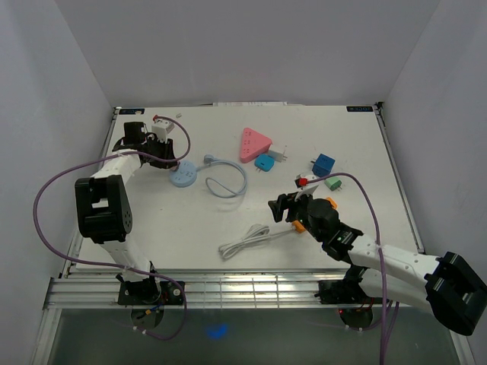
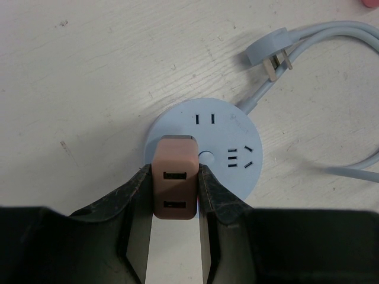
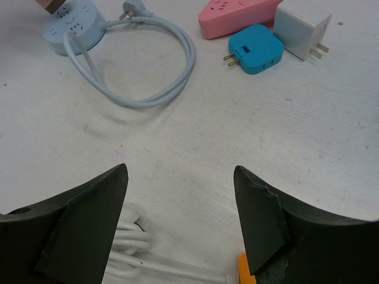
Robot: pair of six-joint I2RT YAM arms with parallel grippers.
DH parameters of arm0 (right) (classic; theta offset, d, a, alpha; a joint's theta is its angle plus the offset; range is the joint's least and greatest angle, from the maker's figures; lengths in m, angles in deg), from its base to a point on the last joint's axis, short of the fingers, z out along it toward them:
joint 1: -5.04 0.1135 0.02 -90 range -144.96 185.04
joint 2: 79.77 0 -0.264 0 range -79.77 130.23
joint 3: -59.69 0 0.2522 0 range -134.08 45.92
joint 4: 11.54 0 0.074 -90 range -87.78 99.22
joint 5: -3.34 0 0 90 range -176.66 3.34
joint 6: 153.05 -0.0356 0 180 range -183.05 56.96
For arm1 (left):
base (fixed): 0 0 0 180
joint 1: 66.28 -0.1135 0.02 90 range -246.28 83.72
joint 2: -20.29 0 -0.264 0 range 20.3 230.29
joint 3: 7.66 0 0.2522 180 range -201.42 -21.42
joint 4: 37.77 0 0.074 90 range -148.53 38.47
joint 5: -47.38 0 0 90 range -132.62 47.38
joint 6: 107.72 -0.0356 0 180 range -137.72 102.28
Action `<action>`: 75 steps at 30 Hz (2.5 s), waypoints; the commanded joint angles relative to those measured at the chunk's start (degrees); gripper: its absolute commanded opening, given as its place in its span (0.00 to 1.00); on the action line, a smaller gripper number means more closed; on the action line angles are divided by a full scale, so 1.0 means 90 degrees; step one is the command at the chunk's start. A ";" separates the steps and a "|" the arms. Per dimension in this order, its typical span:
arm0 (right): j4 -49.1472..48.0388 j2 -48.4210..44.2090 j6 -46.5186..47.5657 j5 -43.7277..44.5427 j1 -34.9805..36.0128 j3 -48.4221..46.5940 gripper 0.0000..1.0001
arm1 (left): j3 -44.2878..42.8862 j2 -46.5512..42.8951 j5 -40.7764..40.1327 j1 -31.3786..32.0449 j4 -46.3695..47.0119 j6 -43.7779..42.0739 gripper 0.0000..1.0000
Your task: Insert the plug
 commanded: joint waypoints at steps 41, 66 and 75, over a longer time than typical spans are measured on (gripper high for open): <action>-0.0063 0.0161 -0.0135 -0.0266 -0.0126 -0.0034 0.78 | 0.0898 -0.1428 -0.0053 0.0059 0.0573 0.0127 0.00; -0.0063 0.0142 -0.0174 -0.0354 -0.0175 -0.0015 0.79 | 0.0693 -0.0755 -0.0053 0.0059 0.0299 -0.0019 0.00; -0.0063 0.0142 -0.0193 -0.0412 -0.0194 -0.0005 0.79 | 0.0654 -0.0657 -0.0082 0.0059 0.0289 -0.0029 0.00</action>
